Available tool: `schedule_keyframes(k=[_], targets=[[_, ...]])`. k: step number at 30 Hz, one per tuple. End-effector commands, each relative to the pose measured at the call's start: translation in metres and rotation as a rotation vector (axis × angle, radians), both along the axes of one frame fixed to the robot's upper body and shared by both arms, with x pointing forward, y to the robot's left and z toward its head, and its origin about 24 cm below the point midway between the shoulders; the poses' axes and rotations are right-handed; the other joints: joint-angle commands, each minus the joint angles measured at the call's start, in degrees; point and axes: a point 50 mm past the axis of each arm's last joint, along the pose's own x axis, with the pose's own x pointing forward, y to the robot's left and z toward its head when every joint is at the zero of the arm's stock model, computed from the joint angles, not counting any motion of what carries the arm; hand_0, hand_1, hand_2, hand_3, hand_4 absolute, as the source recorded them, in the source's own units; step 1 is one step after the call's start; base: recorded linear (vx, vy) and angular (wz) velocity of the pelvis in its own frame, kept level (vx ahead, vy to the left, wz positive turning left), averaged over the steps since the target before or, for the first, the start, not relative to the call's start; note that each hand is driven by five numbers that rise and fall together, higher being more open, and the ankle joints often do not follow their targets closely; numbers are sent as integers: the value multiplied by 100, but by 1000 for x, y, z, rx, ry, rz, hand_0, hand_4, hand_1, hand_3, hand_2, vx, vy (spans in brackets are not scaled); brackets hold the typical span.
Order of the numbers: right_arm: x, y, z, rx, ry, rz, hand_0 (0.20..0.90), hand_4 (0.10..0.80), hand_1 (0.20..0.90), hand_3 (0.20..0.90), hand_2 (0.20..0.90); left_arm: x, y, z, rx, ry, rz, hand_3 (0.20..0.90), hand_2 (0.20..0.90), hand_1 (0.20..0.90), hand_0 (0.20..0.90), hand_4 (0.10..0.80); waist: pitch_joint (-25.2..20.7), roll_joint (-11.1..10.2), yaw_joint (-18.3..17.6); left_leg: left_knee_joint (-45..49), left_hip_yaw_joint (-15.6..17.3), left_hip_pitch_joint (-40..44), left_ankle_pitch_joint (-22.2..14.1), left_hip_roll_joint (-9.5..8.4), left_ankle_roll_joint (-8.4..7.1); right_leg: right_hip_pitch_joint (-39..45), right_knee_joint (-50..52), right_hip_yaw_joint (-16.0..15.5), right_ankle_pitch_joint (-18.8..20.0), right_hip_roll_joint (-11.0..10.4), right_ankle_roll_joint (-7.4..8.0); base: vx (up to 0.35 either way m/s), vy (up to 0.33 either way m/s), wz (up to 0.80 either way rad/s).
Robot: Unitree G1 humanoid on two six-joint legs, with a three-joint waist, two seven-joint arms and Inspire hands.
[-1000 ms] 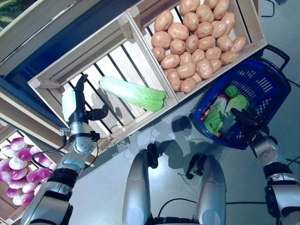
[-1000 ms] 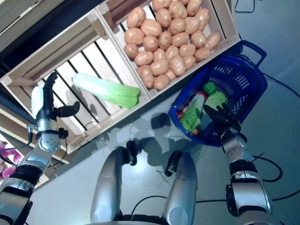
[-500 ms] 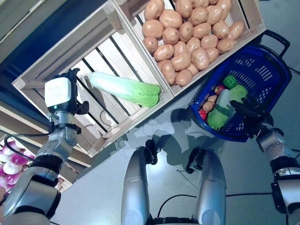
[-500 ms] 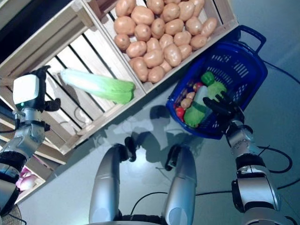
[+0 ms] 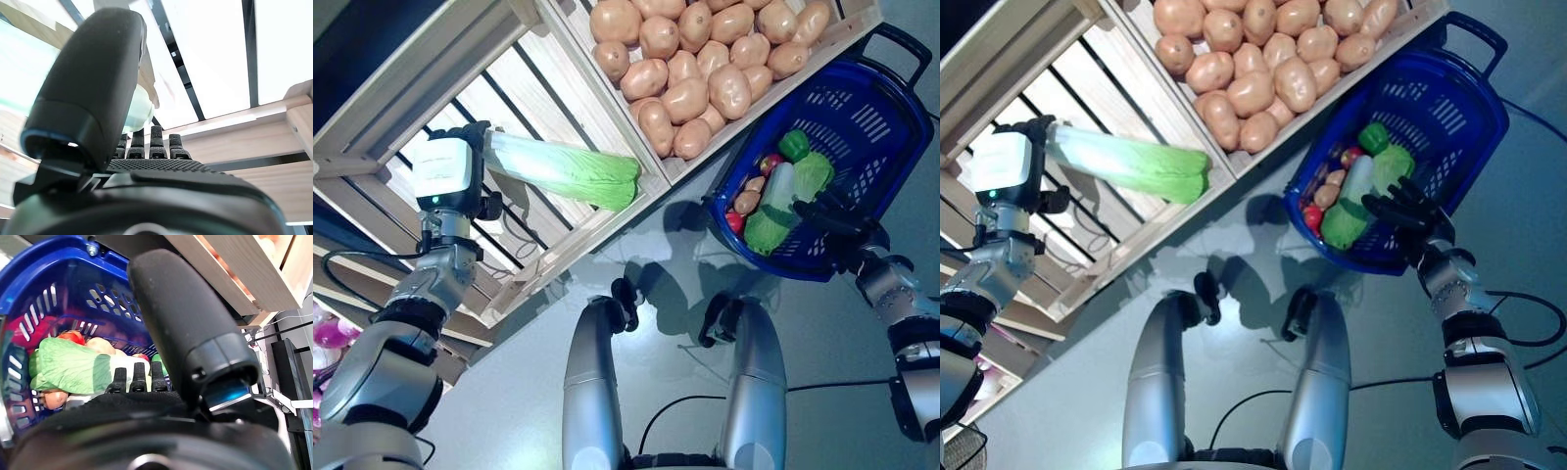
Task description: Put vegetables into the basket
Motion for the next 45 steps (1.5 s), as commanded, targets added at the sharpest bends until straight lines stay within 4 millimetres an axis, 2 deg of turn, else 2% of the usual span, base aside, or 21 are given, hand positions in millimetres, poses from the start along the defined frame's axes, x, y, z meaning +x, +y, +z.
schedule_keyframes(k=[1, 4, 11, 17, 27, 28, 29, 39, 42, 45], targets=[[2, -15, 51, -27, -192, -14, 900, 800, 900, 900, 900, -15, 39, 70, 111, -221, 136, 900, 900, 900, 900, 800, -39, -154, 3, -104, 207, 577, -1035, 21, -284, 96, -558, 132, 365, 167, 19, 8, 34, -2], [-1, -21, 55, -28, -208, -43, 900, 800, 900, 900, 900, -15, 38, 73, 168, -226, 128, 900, 900, 900, 900, 800, -39, -159, 14, 66, 183, 359, -1080, 47, -263, -103, -423, 124, 334, 156, 9, 0, 0, 0], [-5, -34, 69, -35, -223, -72, 900, 800, 900, 900, 900, -13, 30, 97, 310, -254, 115, 900, 900, 900, 900, 800, -39, -153, -43, 409, 116, -223, -1107, 77, -238, -632, -115, 124, 309, 121, -18, -8, 23, 3], [-4, -33, 71, -36, -215, -56, 900, 800, 900, 900, 900, -4, 16, 114, 457, -226, 82, 900, 900, 900, 900, 800, -39, -140, -103, 657, 86, -543, -1136, 86, -185, -934, 84, 132, 315, 89, -21, 0, 12, -2], [-2, -31, 75, -1, -216, -59, 900, 800, 900, 900, 900, 3, -2, 125, 599, -191, 4, 900, 900, 900, 900, 800, -39, -117, -159, 700, 118, -652, -1101, 84, -155, -1022, 72, 183, 418, 115, 10, 0, 4, -1], [-1, -31, 76, 0, -216, -62, 900, 800, 900, 900, 900, 4, -4, 127, 590, -176, -1, 345, 345, 345, 345, 430, -39, -113, -167, 675, 127, -644, -1088, 88, -152, -1016, 52, 186, 435, 124, 17, 0, 0, 0], [-1, -32, 75, 0, -217, -63, 900, 800, 900, 900, 900, 5, -5, 128, 564, -161, -1, 300, 300, 300, 300, 400, -39, -111, -168, 680, 131, -646, -1084, 90, -149, -1016, 50, 191, 442, 132, 20, 0, 0, 0], [-4, -36, 72, 21, -226, -56, 900, 800, 900, 900, 900, 3, 15, 127, 326, -121, 99, 300, 300, 300, 300, 400, -39, -129, -147, 440, 200, -324, -990, 98, -166, -683, -183, 164, 514, 225, 48, -6, -7, -7], [-2, -27, 63, 71, -213, 17, 900, 800, 900, 900, 900, 0, 25, 118, 258, -96, 122, 300, 300, 300, 300, 400, -39, -149, -132, 260, 225, 31, -978, 74, -177, -343, -347, 193, 509, 296, 32, -26, -37, -13], [-1, -18, 57, 39, -225, 61, 900, 800, 900, 900, 900, -7, 37, 105, 144, -110, 146, 300, 300, 300, 300, 400, -39, -176, -123, 59, 261, 505, -973, 59, -187, 95, -505, 221, 483, 328, 4, -6, -29, -6]])
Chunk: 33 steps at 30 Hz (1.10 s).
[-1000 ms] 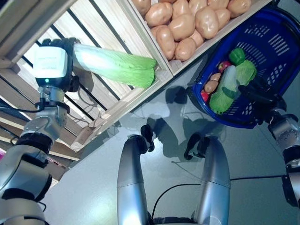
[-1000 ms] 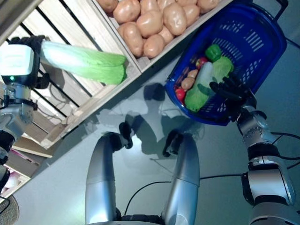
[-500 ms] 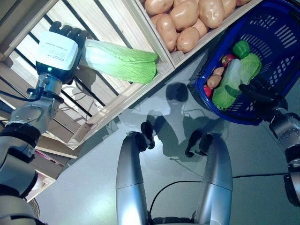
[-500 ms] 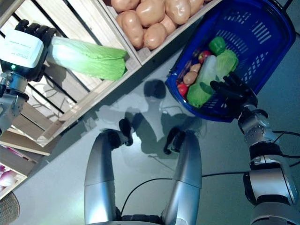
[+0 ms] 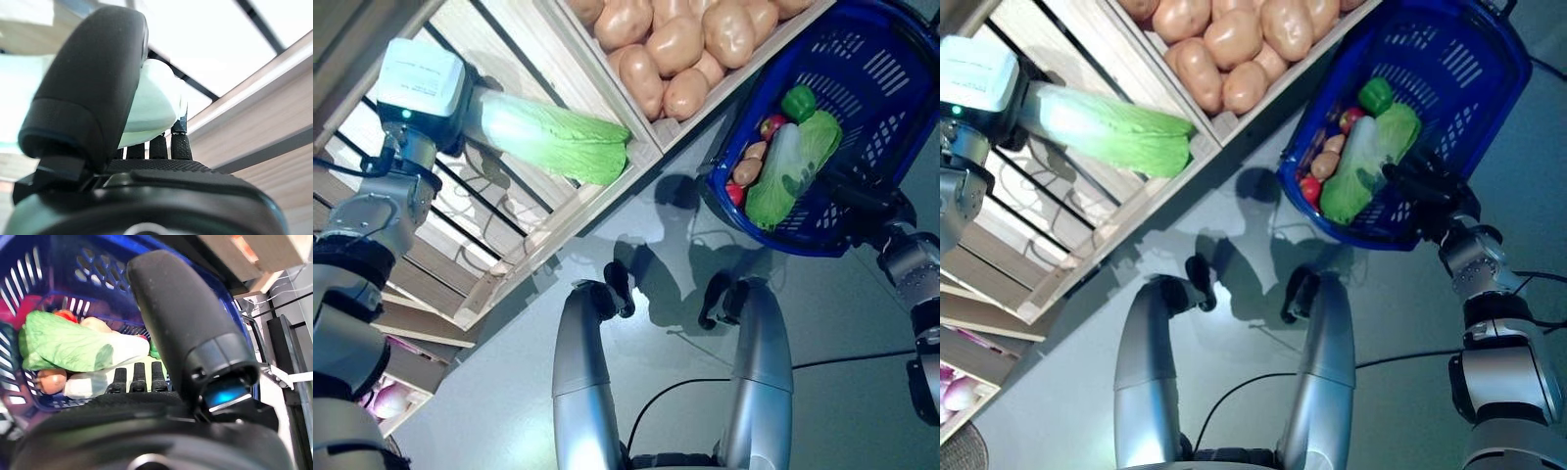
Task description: Put vegetables into the basket
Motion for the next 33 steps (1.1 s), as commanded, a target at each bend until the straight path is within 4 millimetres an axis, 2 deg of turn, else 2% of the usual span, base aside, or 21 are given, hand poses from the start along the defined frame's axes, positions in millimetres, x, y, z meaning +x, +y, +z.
schedule_keyframes(k=[1, 5, 7, 11, 13, 15, 19, 22, 24, 26, 28, 33], targets=[[-1, -2, 30, -44, -185, 48, 900, 800, 900, 900, 900, -18, 35, 32, -240, -229, 116, 300, 300, 300, 300, 400, -36, -180, -45, -805, 256, 1394, -696, -155, -320, 1019, -1055, -52, 442, 206, 12, 16, -33, -6], [-6, 0, 19, -119, -172, 20, 900, 800, 900, 900, 900, -32, 54, -1, -355, -191, 140, 300, 300, 300, 300, 400, -169, -221, -26, -1285, 356, 2217, -598, -189, -319, 1806, -1462, -115, 457, 227, -30, 26, -14, -6], [-9, 2, 11, -113, -154, 17, 900, 800, 900, 900, 900, -36, 56, -13, -384, -181, 126, 300, 300, 300, 300, 400, -293, -247, -27, -1395, 383, 2408, -565, -210, -295, 1984, -1547, -143, 458, 202, -54, 39, -7, -9], [-22, 15, -28, -87, -105, 21, 900, 800, 900, 900, 900, -45, 48, -48, -494, -137, 46, 300, 300, 300, 300, 400, -677, -336, 12, -2204, 423, 3324, -319, -365, -232, 2927, -2301, -336, 618, 212, -19, 74, -37, -2], [-27, 20, -38, -95, -99, 21, 900, 800, 900, 900, 900, -47, 44, -56, -506, -108, 26, 300, 300, 300, 300, 400, -784, -366, 10, -2453, 434, 3596, -249, -399, -208, 3213, -2555, -398, 667, 222, -5, 58, -67, 2], [-32, 33, -55, -107, -84, 31, 900, 800, 900, 900, 900, -50, 39, -72, -586, -63, -5, 300, 300, 300, 300, 400, -1008, -410, 35, -2901, 481, 4056, -139, -487, -206, 3728, -3088, -514, 749, 302, 29, 107, -80, 7], [-37, 56, -70, -118, -77, 76, 900, 800, 900, 900, 900, -59, 28, -102, -815, 2, -54, 300, 300, 300, 300, 400, -1382, -377, 96, -3888, 597, 5006, 139, -687, -251, 4784, -4278, -737, 992, 533, 128, 123, -51, -8], [-45, 77, -80, -135, -92, 150, 900, 800, 900, 900, 900, -69, 14, -124, -992, -7, -110, 300, 300, 300, 300, 400, -1674, -328, 135, -4642, 617, 5681, 372, -851, -260, 5543, -5196, -865, 1240, 720, 182, 138, -35, -11], [-50, 89, -86, -118, -98, 190, 900, 800, 900, 900, 900, -75, 3, -135, -1109, -15, -161, 300, 300, 300, 300, 400, -1889, -304, 167, -5061, 514, 6042, 460, -947, -283, 5954, -5676, -844, 1348, 823, 248, 182, -29, 6], [-56, 99, -93, -95, -102, 233, 900, 800, 900, 900, 900, -79, -7, -144, -1199, 4, -204, 300, 300, 300, 300, 400, -2074, -299, 173, -5407, 521, 6318, 566, -983, -275, 6242, -6044, -860, 1474, 901, 266, 140, -42, 2], [-61, 115, -97, -65, -118, 302, 900, 800, 900, 900, 900, -81, -19, -151, -1364, 9, -270, 300, 300, 300, 300, 400, -2215, -304, 180, -5752, 489, 6567, 690, -1019, -281, 6496, -6395, -863, 1626, 968, 306, 82, -57, 6], [-70, 160, -99, 27, -181, 517, 900, 800, 900, 900, 900, -78, -65, -167, -1585, 60, -404, 300, 300, 300, 300, 400, -2474, -328, 176, -6659, 447, 7094, 970, -1090, -299, 6963, -7224, -901, 2032, 1101, 431, 40, -56, 10]])
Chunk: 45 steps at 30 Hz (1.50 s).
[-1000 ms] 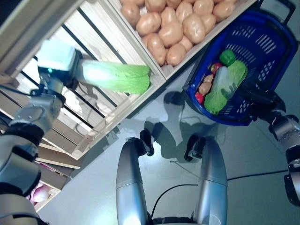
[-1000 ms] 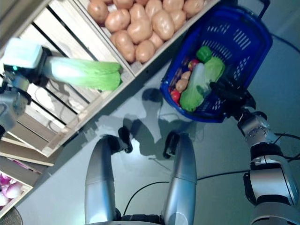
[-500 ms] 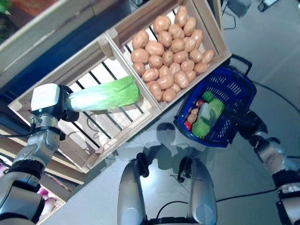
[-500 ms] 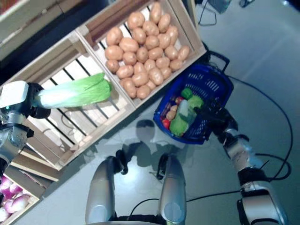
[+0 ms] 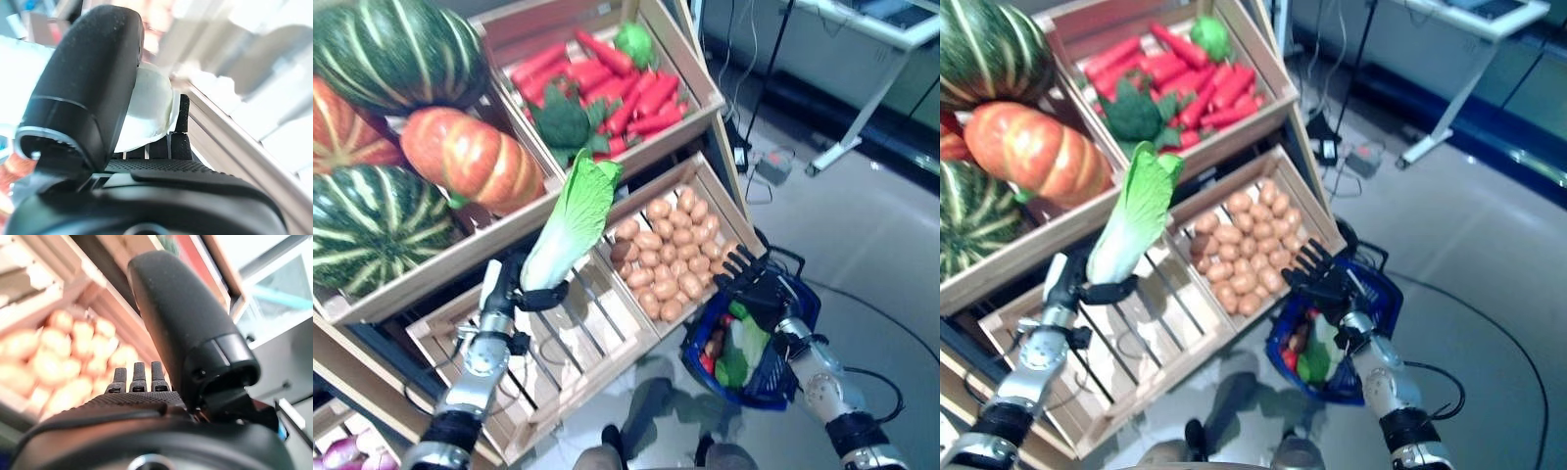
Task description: Put vegetables into the basket
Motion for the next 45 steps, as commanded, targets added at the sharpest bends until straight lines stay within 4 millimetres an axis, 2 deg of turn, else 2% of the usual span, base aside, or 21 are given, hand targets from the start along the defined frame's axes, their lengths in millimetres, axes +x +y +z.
schedule_keyframes(k=[1, 7, 14, 18, 23, 26, 31, 38, 45], targets=[[10, 24, 35, 61, -231, 149, 900, 800, 900, 900, 900, 21, -9, 49, -103, -273, -48, 300, 300, 300, 300, 400, -629, -33, 21, -256, -30, 254, -427, -335, 133, 63, -595, -124, 383, 155, -263, 28, -45, 11], [6, 50, 47, 123, -286, 247, 900, 800, 900, 900, 900, 19, -45, 39, -211, -258, -144, 300, 300, 300, 300, 400, -696, -76, -4, -406, 35, 383, -434, -311, 139, 199, -885, -143, 565, 218, -208, 13, -35, 2], [11, 74, 69, 157, -370, 386, 900, 800, 900, 900, 900, 26, -72, 38, -282, -228, -251, 300, 300, 300, 300, 400, -702, -124, 6, -406, 87, 424, -484, -288, 148, 198, -885, -126, 586, 261, -192, 1, -37, -2], [13, 81, 80, 129, -404, 400, 900, 800, 900, 900, 900, 26, -84, 34, -272, -204, -267, 300, 300, 300, 300, 400, -715, -145, 1, -406, 115, 504, -527, -275, 154, 258, -885, -107, 568, 287, -206, 28, -33, -5], [15, 86, 90, 63, -420, 358, 900, 800, 900, 900, 900, 26, -88, 32, -206, -214, -226, 300, 300, 300, 300, 400, -711, -168, -10, -406, 162, 528, -519, -277, 182, 263, -885, -73, 576, 304, -245, 23, -26, -5], [16, 88, 95, 39, -419, 291, 900, 800, 900, 900, 900, 25, -89, 37, -152, -286, -167, 300, 300, 300, 300, 400, -689, -178, -27, -406, 163, 560, -528, -281, 191, 287, -885, -22, 571, 319, -254, 29, -25, -12], [13, 103, 96, 93, -394, 277, 900, 800, 900, 900, 900, 25, -97, 53, 1, -439, -90, 300, 300, 300, 300, 400, -665, -199, -26, -406, 159, 598, -543, -289, 195, 328, -885, 19, 565, 329, -267, 3, -4, -1], [11, 113, 93, 163, -323, 256, 900, 800, 900, 900, 900, 21, -99, 58, 200, -568, 1, 300, 300, 300, 300, 400, -668, -231, 3, -406, 132, 649, -560, -295, 184, 388, -885, 22, 555, 326, -270, 0, 0, 0], [12, 116, 90, 205, -293, 193, 900, 800, 900, 900, 900, 14, -104, 60, 193, -675, 33, 300, 300, 300, 300, 400, -652, -267, 23, -406, 136, 660, -571, -291, 186, 396, -885, 37, 554, 325, -279, 0, 0, 0]])
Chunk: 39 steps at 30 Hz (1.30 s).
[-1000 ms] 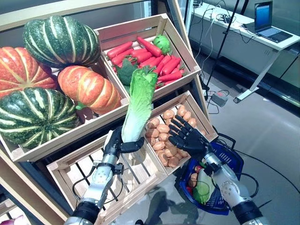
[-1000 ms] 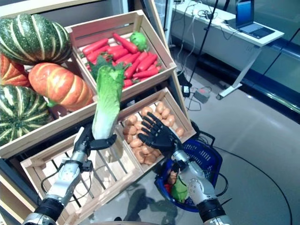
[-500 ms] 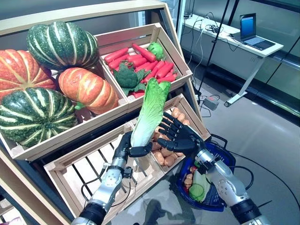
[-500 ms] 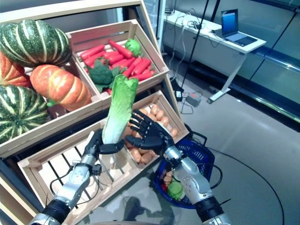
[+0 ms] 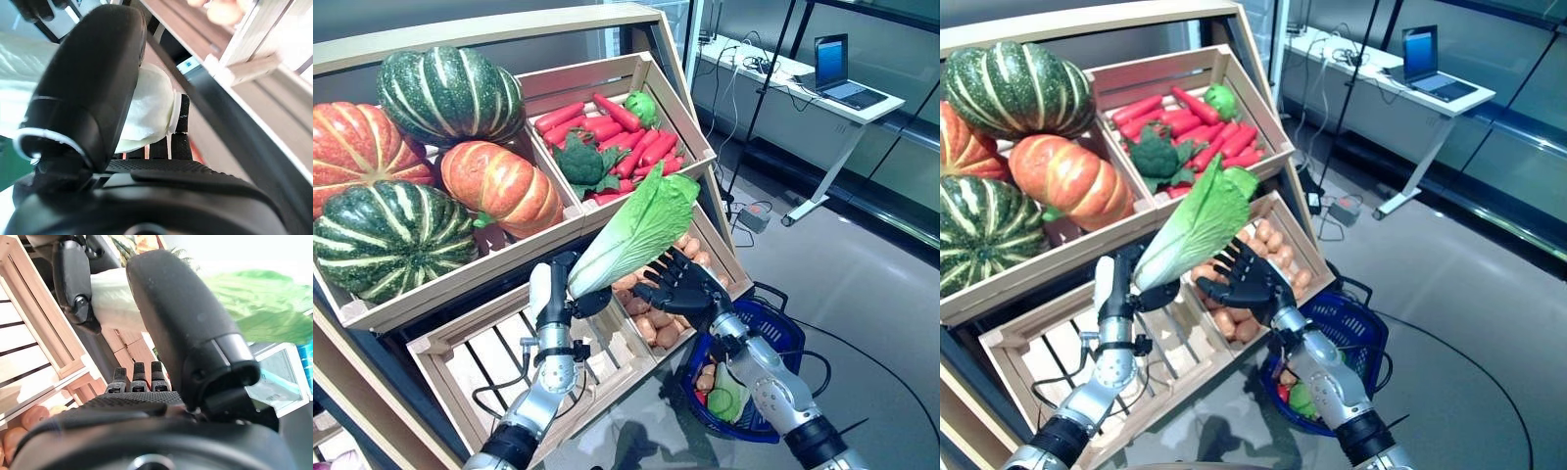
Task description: Put vegetables into the basket
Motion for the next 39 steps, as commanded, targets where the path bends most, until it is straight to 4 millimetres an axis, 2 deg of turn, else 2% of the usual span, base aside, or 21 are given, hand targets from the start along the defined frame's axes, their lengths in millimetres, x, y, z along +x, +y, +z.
schedule_keyframes(k=[1, 8, 19, 29, 35, 39], targets=[[18, 16, 56, 190, -204, -36, 900, 800, 900, 900, 900, 23, -26, 60, -54, -393, -110, 300, 300, 300, 300, 400, -263, 106, -34, 7, -10, 228, -790, -180, 124, -102, -96, -56, 25, 263, -348, 0, 0, 0], [22, 15, 64, 415, -167, -100, 900, 800, 900, 900, 900, 17, -38, 57, -88, -423, -153, 300, 300, 300, 300, 400, -244, 71, -27, 7, 7, 262, -803, -178, 146, -79, -96, -1, 23, 274, -366, 0, 0, 0], [33, 5, 112, 620, -304, -137, 900, 800, 900, 900, 900, 15, -56, 51, -19, -389, -317, 300, 300, 300, 300, 400, -271, 52, 5, 7, -3, 275, -819, -170, 166, -62, -96, 27, 11, 287, -380, 0, 0, 0], [37, 3, 139, 570, -417, -195, 900, 800, 900, 900, 900, 12, -72, 44, 71, -351, -454, 300, 300, 300, 300, 400, -300, 68, -25, 7, 12, 260, -820, -171, 171, -82, -96, 101, 6, 295, -381, 0, 0, 0], [34, 12, 144, 592, -449, -62, 900, 800, 900, 900, 900, 15, -71, 36, -2, -258, -458, 300, 300, 300, 300, 400, -312, 77, -22, 7, 19, 252, -813, -162, 161, -86, -96, 104, -1, 290, -373, -1, 1, -4], [28, 20, 145, 577, -487, 93, 900, 800, 900, 900, 900, 17, -68, 27, -178, -113, -507, 300, 300, 300, 300, 400, -326, 53, -3, 7, 20, 233, -802, -148, 152, -104, -96, 88, 2, 289, -371, 0, 0, 0]])
